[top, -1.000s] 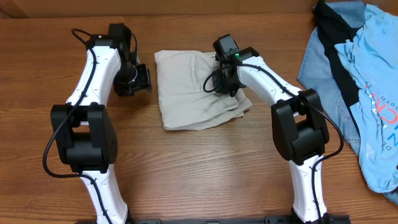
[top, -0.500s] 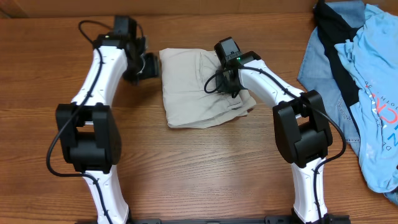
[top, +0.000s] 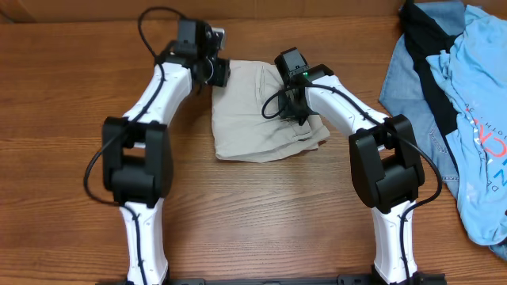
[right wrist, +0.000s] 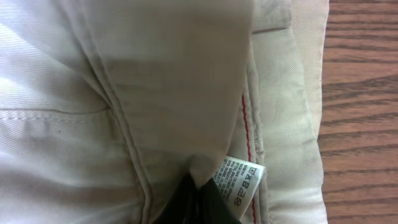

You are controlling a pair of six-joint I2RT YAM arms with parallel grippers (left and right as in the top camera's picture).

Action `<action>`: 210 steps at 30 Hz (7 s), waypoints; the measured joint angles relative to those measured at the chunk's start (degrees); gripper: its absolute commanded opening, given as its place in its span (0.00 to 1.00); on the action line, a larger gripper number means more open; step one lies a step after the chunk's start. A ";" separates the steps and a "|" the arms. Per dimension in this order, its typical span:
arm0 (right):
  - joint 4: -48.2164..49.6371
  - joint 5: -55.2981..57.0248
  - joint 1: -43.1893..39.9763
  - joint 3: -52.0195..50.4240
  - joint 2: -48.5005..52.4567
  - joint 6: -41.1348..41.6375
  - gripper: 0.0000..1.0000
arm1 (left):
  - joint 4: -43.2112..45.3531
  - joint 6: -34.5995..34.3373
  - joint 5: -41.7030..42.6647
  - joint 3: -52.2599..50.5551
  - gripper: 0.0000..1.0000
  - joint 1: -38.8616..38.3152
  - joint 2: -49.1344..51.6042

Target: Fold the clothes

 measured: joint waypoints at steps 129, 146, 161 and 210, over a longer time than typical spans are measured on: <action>0.96 -0.72 -6.29 -21.33 -28.83 -6.40 0.45 | -31.15 4.11 4.13 1.31 0.04 1.40 0.11; -4.55 0.24 -10.34 -15.93 -40.59 -6.45 0.46 | -28.41 0.90 -17.92 0.81 0.07 38.84 -6.05; -4.52 0.22 -10.36 -15.93 -40.59 -6.45 0.45 | -6.12 3.82 -15.13 0.63 0.11 44.04 -6.05; -10.12 0.24 -10.34 -15.91 -40.59 -4.98 0.44 | -39.67 -4.09 -19.93 13.60 0.04 23.37 7.26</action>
